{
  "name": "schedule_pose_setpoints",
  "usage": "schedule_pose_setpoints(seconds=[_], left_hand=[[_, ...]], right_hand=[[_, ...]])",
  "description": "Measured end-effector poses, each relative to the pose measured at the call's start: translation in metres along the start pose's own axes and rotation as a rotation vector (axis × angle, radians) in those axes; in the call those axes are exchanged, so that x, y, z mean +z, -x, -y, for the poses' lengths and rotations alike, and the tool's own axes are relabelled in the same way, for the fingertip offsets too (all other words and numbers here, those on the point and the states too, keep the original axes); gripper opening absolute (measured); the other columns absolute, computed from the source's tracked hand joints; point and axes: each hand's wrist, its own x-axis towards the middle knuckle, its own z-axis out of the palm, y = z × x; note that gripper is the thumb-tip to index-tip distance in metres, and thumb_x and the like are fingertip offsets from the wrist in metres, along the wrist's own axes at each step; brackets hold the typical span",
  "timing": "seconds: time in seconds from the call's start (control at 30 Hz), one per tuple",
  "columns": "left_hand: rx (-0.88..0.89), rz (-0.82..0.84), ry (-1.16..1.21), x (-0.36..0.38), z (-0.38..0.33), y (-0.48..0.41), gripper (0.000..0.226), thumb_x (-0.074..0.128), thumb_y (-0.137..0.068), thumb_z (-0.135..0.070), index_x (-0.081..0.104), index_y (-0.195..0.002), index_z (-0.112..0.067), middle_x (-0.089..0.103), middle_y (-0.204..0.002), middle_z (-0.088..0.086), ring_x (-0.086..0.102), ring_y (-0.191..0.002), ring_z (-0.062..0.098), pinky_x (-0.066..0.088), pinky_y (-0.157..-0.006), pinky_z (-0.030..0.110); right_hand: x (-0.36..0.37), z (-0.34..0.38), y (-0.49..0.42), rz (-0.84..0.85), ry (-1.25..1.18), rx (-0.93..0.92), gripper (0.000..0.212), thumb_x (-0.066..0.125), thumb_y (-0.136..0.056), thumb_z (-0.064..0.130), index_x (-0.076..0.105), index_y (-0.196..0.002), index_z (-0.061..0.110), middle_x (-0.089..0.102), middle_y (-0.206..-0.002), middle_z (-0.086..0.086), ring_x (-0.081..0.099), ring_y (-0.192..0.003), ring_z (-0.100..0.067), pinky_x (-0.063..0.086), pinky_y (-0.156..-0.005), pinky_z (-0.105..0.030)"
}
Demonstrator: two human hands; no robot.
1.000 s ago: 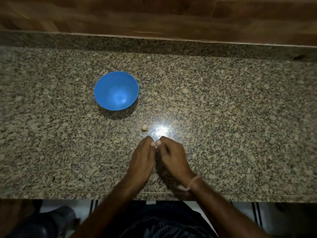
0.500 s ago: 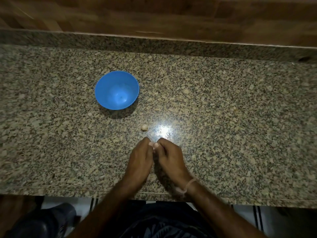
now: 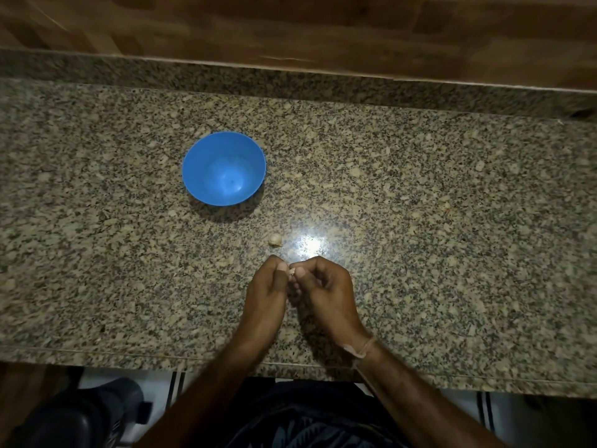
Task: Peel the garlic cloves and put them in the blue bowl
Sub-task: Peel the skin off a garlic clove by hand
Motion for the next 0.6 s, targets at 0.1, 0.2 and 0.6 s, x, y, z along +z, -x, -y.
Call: schedule_pose_setpoints(seconds=[0.1, 0.2, 0.6], left_hand=[[0.029, -0.029, -0.033, 0.0003, 0.0005, 0.0016, 0.027, 0.039, -0.112, -0.019, 0.05, -0.09, -0.008, 0.055, -0.076, 0.008, 0.047, -0.062, 0.001, 0.037, -0.055, 0.016], [0.05, -0.051, -0.05, 0.0, 0.0044, 0.0023, 0.026, 0.038, -0.112, -0.021, 0.052, -0.094, -0.008, 0.06, -0.084, 0.018, 0.052, -0.066, 0.012, 0.041, -0.057, 0.023], [0.098, -0.08, -0.04, -0.0045, -0.0023, 0.0038, 0.02, 0.051, -0.109, -0.02, 0.059, -0.091, -0.017, 0.067, -0.076, -0.003, 0.062, -0.068, 0.001, 0.046, -0.06, 0.014]], right_hand=[[0.0027, 0.0038, 0.0019, 0.01, -0.152, 0.098, 0.011, 0.066, -0.102, 0.005, 0.074, -0.099, -0.002, 0.075, -0.089, -0.017, 0.067, -0.081, -0.025, 0.057, -0.075, -0.04], [0.0029, 0.0033, 0.0005, 0.014, -0.193, 0.129, 0.014, 0.067, -0.102, 0.01, 0.075, -0.101, -0.002, 0.073, -0.09, -0.026, 0.064, -0.082, -0.029, 0.055, -0.077, -0.042], [0.0062, 0.0001, 0.0006, -0.041, -0.256, 0.125, 0.015, 0.068, -0.103, 0.016, 0.076, -0.1, 0.002, 0.073, -0.09, -0.028, 0.066, -0.084, -0.032, 0.057, -0.079, -0.046]])
